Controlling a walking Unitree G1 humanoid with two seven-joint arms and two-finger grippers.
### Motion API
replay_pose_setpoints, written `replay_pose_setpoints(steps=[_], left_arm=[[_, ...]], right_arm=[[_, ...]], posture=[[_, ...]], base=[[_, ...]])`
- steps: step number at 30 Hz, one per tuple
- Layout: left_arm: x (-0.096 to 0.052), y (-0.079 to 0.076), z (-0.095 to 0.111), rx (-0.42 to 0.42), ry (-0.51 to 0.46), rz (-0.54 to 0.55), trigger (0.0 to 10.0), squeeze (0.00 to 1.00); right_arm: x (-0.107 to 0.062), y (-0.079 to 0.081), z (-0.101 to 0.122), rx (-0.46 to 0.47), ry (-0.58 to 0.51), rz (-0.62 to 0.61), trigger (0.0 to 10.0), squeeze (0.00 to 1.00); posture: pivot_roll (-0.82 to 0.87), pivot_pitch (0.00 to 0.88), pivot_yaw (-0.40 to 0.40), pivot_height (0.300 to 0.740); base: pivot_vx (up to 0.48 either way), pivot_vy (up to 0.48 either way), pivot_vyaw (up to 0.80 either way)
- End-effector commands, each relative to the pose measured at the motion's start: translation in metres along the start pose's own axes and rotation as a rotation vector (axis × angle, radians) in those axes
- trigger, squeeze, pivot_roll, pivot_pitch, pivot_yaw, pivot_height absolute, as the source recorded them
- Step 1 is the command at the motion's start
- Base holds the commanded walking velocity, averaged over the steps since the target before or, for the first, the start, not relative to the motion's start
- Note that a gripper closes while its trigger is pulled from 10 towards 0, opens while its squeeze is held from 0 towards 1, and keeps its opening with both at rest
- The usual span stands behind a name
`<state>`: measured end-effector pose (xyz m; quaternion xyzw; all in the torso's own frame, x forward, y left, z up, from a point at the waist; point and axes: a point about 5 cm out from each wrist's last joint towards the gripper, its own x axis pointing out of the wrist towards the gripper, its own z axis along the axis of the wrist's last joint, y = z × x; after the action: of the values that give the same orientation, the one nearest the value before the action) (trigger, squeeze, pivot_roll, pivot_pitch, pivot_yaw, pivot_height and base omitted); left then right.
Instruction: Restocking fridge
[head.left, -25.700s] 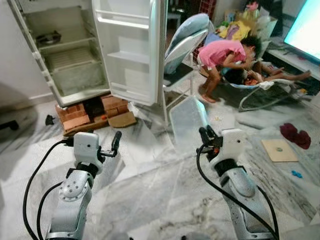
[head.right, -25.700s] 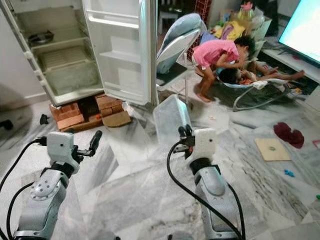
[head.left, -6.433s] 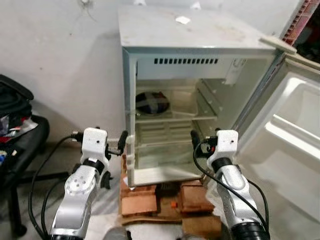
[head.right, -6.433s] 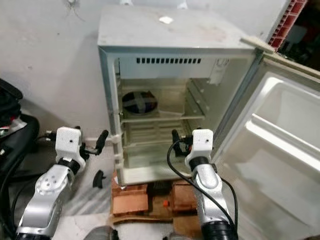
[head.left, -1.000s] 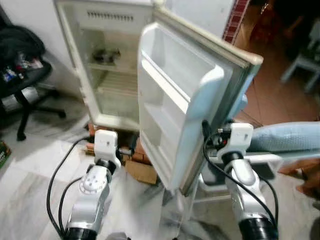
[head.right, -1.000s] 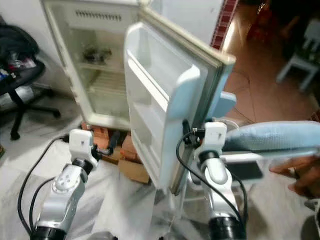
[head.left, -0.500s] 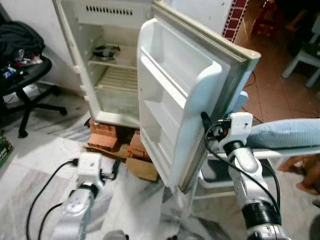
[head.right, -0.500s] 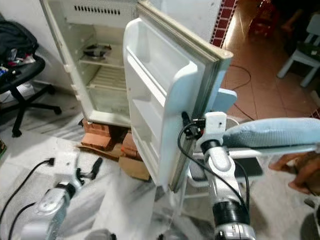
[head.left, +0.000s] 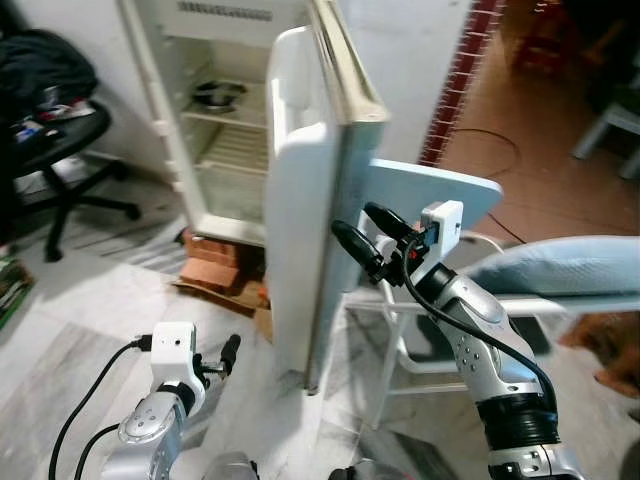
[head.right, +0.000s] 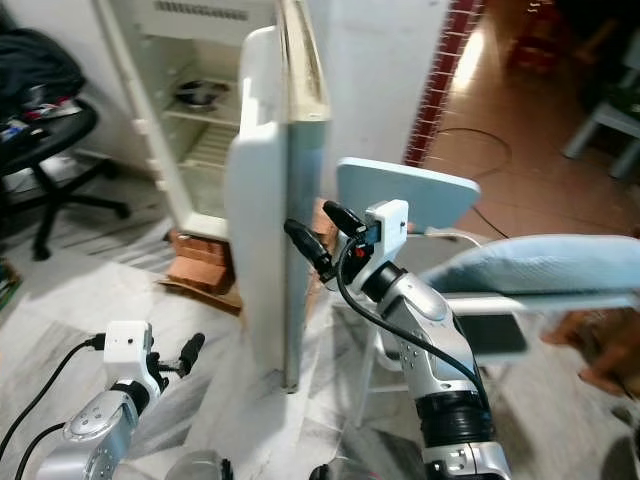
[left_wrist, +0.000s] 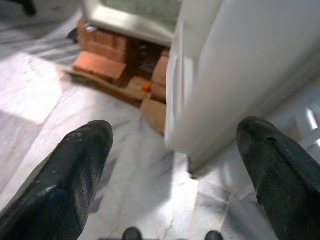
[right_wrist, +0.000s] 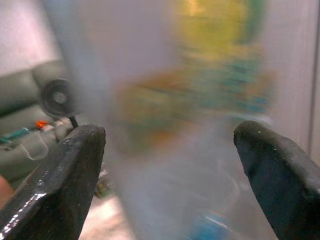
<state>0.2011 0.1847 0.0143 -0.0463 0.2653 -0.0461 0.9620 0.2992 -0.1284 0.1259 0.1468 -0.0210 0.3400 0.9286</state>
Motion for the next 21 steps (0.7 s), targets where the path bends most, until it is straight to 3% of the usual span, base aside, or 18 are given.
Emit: replay_pose_setpoints(steps=[1,3,7,12,15,21], left_arm=[[0.0,0.001,0.004,0.01,-0.002,-0.013,10.0,0.0],[0.002,0.001,0.001,0.019,0.009,-0.02,10.0,0.0],[0.003,0.001,0.0,0.031,0.012,-0.022,10.0,0.0],[0.01,0.001,0.009,0.077,-0.04,-0.009,10.0,0.0],[0.015,-0.002,0.021,0.114,-0.099,-0.012,10.0,0.0],[0.018,-0.009,0.036,0.144,-0.16,-0.037,10.0,0.0]], right_arm=[[-0.007,-0.015,0.0,-0.06,0.001,-0.093,10.0,0.0],[-0.019,-0.027,0.0,-0.06,0.005,-0.179,10.0,0.0],[-0.028,-0.029,-0.004,-0.074,0.031,-0.207,10.0,0.0],[-0.043,-0.041,-0.016,-0.154,0.044,-0.423,10.0,0.0],[-0.049,-0.039,-0.022,-0.177,0.031,-0.524,10.0,0.0],[-0.052,-0.031,-0.033,-0.157,0.041,-0.581,10.0,0.0]], posture=[[0.09,0.007,-0.036,0.74],[0.09,0.008,-0.033,0.74],[0.08,0.011,-0.031,0.74],[0.08,0.008,-0.035,0.74],[0.07,0.003,-0.036,0.74],[0.06,0.005,-0.034,0.74]], base=[[0.0,0.0,0.0],[0.0,0.0,0.0],[0.0,0.0,0.0],[0.0,0.0,0.0],[0.0,0.387,0.0],[0.0,0.48,0.0]])
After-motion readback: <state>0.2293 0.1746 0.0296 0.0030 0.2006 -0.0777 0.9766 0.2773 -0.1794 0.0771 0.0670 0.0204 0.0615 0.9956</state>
